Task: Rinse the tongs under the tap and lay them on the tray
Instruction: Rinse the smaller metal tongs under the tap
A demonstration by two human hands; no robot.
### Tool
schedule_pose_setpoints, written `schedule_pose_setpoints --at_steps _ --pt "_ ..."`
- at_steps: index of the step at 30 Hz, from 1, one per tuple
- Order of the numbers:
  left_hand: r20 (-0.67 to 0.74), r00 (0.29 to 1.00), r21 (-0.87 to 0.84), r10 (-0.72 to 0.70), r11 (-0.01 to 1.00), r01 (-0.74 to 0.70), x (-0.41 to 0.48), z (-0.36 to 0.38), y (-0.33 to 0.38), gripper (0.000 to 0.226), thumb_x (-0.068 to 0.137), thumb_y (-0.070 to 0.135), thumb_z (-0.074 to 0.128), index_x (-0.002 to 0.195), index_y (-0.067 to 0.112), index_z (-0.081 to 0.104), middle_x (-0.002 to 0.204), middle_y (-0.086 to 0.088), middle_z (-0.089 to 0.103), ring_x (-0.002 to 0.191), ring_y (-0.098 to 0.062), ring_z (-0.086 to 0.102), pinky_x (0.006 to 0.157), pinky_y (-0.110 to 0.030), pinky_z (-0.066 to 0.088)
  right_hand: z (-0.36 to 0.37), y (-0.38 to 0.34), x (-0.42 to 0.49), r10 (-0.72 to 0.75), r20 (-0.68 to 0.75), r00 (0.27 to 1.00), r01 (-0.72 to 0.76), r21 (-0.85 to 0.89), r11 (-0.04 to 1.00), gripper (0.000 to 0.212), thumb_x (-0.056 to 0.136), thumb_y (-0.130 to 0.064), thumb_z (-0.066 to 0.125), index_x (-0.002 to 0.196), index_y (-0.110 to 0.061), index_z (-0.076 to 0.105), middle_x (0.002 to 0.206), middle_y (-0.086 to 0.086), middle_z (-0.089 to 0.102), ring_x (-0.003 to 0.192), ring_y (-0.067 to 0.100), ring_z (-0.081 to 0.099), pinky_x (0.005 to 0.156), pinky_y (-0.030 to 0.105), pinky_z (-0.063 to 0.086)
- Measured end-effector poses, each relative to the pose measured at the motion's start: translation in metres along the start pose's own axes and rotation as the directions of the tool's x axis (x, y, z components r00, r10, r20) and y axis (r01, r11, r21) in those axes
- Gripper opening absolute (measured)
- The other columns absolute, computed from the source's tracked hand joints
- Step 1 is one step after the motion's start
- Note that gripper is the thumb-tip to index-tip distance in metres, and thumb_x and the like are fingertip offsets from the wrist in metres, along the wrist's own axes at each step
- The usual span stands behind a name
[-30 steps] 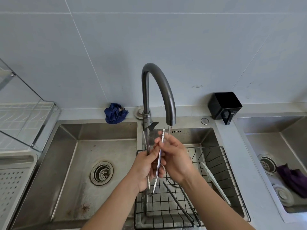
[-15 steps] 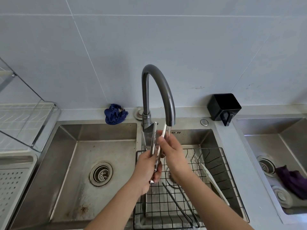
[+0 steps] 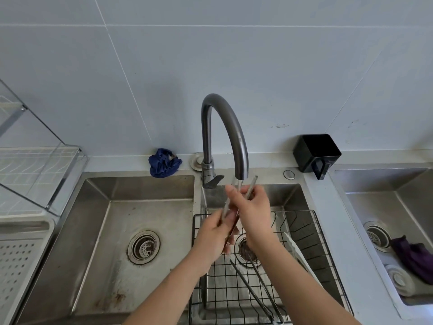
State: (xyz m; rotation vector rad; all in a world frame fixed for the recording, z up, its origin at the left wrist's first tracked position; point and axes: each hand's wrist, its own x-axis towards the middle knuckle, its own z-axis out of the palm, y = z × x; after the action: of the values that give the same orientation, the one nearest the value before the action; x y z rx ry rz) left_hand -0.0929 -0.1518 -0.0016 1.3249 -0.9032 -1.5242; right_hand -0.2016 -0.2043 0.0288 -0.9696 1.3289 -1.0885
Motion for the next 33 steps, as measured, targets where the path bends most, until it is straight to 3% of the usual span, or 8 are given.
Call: schedule_pose_setpoints --at_steps 4,10,13,18,21,24,28,33 --pt "-0.063 0.992 -0.103 -0.112 0.989 0.105 0.004 -0.003 0.009 0.042 0.101 0.050 0.047 0.085 0.023 0.075 0.062 -0.007 0.060 0.039 -0.017 0.044 0.035 -0.024 0.032 0.007 0.016 -0.019 0.027 0.282 0.959 -0.011 -0.059 0.998 0.020 0.093 -0.017 0.071 0.107 -0.016 0.057 0.107 0.004 0.078 0.072 0.020 0.075 0.051 0.032 0.057" --pt "0.379 0.857 -0.093 -0.348 0.908 0.409 -0.003 -0.022 0.014 0.056 0.087 0.068 0.059 0.085 0.012 0.059 0.054 -0.004 0.053 0.037 -0.012 0.043 0.037 -0.021 0.032 -0.002 0.002 -0.004 0.129 0.240 0.962 -0.205 0.326 0.923 0.031 0.099 -0.027 0.065 0.121 -0.007 0.056 0.108 0.018 0.077 0.086 0.029 0.075 0.067 0.039 0.058" --pt "0.298 0.932 -0.145 -0.208 0.955 0.260 -0.004 -0.018 0.011 0.035 0.081 0.043 0.079 0.084 0.013 0.060 0.060 -0.009 0.058 0.037 -0.015 0.045 0.037 -0.023 0.028 0.002 0.004 -0.004 0.133 0.301 0.944 -0.235 0.331 0.914 0.036 0.100 -0.032 0.061 0.121 -0.004 0.061 0.111 0.020 0.076 0.089 0.032 0.075 0.067 0.038 0.061" --pt "0.036 0.999 -0.175 -0.034 0.984 0.040 0.005 -0.009 0.009 0.013 0.090 0.019 0.069 0.101 0.012 0.072 0.075 -0.009 0.066 0.057 -0.019 0.057 0.049 -0.030 0.044 0.000 0.008 -0.005 0.152 0.367 0.918 -0.181 0.045 0.982 0.042 0.098 -0.042 0.062 0.113 -0.004 0.066 0.104 0.025 0.074 0.071 0.032 0.070 0.049 0.035 0.051" --pt "0.199 0.957 -0.248 -0.212 0.934 0.259 0.002 -0.010 0.010 0.026 0.088 0.037 0.069 0.093 0.012 0.066 0.066 -0.008 0.058 0.048 -0.017 0.052 0.043 -0.027 0.043 -0.007 -0.003 0.003 0.125 0.381 0.916 -0.197 0.155 0.968 0.055 0.089 -0.055 0.065 0.118 -0.009 0.064 0.113 0.013 0.077 0.099 0.033 0.074 0.073 0.040 0.058" --pt "0.322 0.863 -0.184 -0.389 0.869 0.460 -0.001 -0.013 0.007 0.060 0.088 0.074 0.049 0.079 0.016 0.064 0.051 -0.002 0.050 0.038 -0.014 0.045 0.037 -0.022 0.036 -0.005 -0.007 0.003 0.117 0.431 0.895 -0.210 0.175 0.962 0.075 0.081 -0.067 0.071 0.124 -0.006 0.061 0.110 0.012 0.077 0.092 0.029 0.075 0.062 0.034 0.052" --pt "0.360 0.833 -0.131 -0.421 0.861 0.492 -0.005 -0.014 0.006 0.085 0.079 0.091 0.032 0.091 0.017 0.073 0.051 -0.005 0.052 0.036 -0.014 0.045 0.039 -0.023 0.038 -0.002 0.001 0.000 0.143 0.249 0.958 -0.156 0.034 0.987 0.067 0.075 -0.070 0.076 0.102 -0.012 0.060 0.084 0.007 0.075 0.068 0.020 0.071 0.044 0.026 0.044" --pt "0.090 0.981 -0.040 -0.172 0.983 0.177 -0.011 0.000 -0.002 0.075 0.079 0.086 0.043 0.108 0.021 0.067 0.068 -0.005 0.062 0.048 -0.015 0.050 0.044 -0.026 0.037 0.000 0.009 0.009 -0.079 -0.073 0.994 0.047 -0.371 0.927 0.069 0.073 -0.079 0.067 0.101 -0.016 0.058 0.087 0.003 0.072 0.077 0.017 0.070 0.068 0.031 0.056"
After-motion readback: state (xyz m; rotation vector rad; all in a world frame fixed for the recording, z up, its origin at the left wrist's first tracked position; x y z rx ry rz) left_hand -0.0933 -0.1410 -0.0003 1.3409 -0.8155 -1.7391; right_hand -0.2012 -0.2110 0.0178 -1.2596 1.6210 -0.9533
